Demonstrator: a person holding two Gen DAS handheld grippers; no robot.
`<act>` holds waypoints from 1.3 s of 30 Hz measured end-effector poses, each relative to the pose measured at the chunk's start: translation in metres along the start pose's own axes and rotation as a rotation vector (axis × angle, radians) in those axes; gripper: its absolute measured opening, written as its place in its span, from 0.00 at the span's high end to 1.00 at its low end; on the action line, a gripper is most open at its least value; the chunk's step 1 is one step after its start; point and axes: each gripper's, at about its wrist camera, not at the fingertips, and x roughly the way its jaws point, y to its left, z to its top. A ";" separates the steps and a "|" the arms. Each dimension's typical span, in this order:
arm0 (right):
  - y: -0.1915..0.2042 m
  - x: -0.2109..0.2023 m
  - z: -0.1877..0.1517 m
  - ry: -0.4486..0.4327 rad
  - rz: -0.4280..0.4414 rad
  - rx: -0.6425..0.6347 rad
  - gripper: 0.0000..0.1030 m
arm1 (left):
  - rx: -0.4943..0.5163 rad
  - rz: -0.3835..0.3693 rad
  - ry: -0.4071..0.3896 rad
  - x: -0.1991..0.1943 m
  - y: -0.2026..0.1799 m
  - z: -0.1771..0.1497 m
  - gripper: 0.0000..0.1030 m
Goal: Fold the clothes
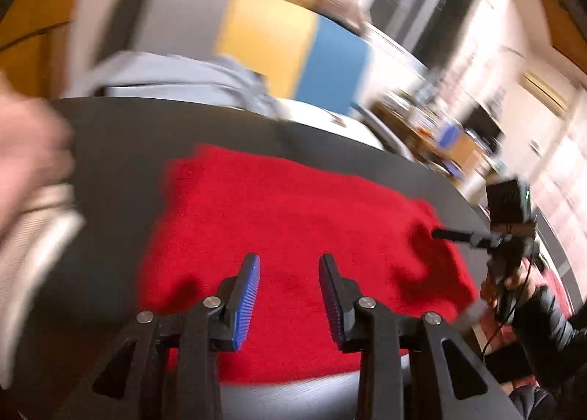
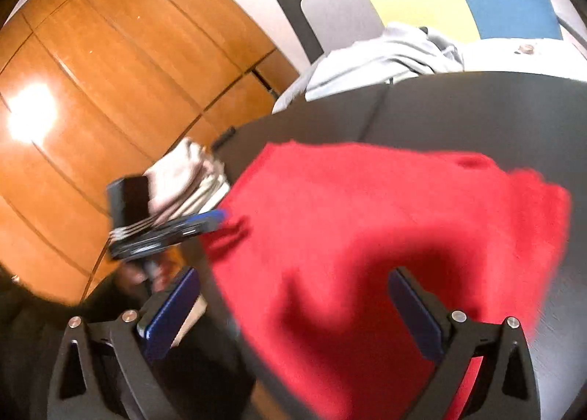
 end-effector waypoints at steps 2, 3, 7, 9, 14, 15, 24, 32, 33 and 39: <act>-0.005 0.024 0.007 -0.013 -0.020 0.000 0.00 | -0.044 0.007 -0.003 -0.018 0.033 -0.002 0.64; -0.010 0.035 0.006 -0.009 -0.044 0.001 0.00 | -0.057 -0.010 0.009 -0.022 0.048 -0.005 0.64; -0.042 0.048 0.010 -0.023 -0.097 -0.013 0.00 | -0.083 -0.075 0.074 -0.003 0.071 -0.015 0.63; -0.048 0.039 0.007 -0.042 -0.090 -0.052 0.00 | -0.099 -0.131 0.105 0.011 0.077 -0.020 0.63; -0.061 0.031 0.009 -0.066 -0.038 -0.067 0.00 | -0.102 -0.263 0.162 0.037 0.076 -0.023 0.64; -0.061 0.030 0.009 -0.070 -0.033 -0.065 0.00 | -0.102 -0.272 0.178 0.041 0.075 -0.024 0.64; -0.060 0.030 0.007 -0.081 -0.030 -0.068 0.00 | -0.044 -0.180 0.256 0.020 0.067 -0.069 0.96; -0.061 0.029 0.007 -0.085 -0.009 -0.066 0.00 | -0.155 -0.188 0.181 0.017 0.078 -0.052 0.77; -0.062 0.029 0.007 -0.088 -0.005 -0.064 0.00 | -0.164 -0.179 0.155 0.018 0.080 -0.043 0.73; -0.063 0.026 0.006 -0.097 0.009 -0.059 0.00 | -0.157 -0.119 0.128 0.054 0.073 0.005 0.65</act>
